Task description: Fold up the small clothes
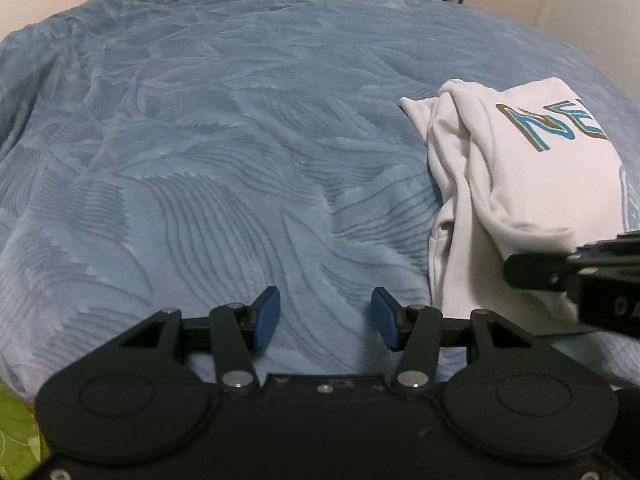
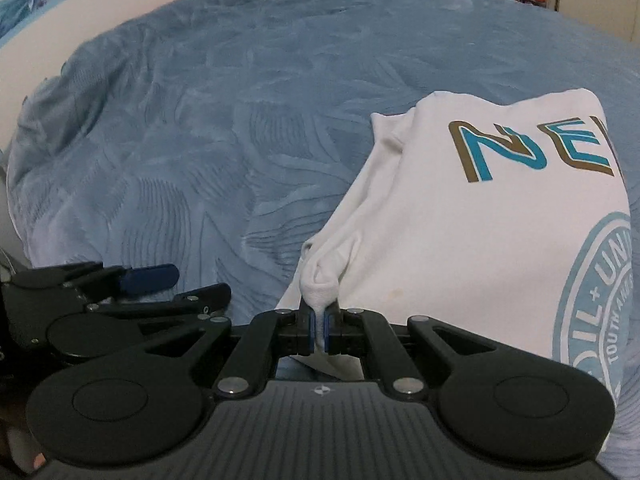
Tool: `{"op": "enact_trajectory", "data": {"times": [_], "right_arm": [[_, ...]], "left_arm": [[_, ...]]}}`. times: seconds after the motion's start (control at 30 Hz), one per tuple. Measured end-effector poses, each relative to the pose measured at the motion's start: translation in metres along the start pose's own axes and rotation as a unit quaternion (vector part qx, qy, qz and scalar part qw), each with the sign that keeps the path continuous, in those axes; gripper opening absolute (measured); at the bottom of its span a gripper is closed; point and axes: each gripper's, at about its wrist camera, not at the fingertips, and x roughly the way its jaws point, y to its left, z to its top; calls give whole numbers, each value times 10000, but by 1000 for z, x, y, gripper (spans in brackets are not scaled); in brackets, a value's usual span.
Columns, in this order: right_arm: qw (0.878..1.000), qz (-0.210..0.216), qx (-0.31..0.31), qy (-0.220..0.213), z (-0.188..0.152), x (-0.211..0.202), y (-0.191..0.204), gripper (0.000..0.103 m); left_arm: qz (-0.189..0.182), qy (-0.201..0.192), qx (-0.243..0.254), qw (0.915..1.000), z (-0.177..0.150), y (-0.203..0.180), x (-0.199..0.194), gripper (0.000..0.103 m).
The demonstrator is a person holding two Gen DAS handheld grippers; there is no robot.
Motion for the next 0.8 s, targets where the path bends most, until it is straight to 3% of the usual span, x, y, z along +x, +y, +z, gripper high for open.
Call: {"op": "enact_trajectory", "data": {"times": [0.23,0.53,0.8], "right_arm": [[9986,331,211,-354,30,-22,2,4],[9984,-68,268,485,6,38,2,4],[9946,-43,625,823,8,54,-10,5]], "left_arm": [[-69,-24,-112,9999,4,7,-4,52],[-47,16,-102,9999,2,6,-4,52],[-25,47,-140,9999,3,5,-2,52]]}}
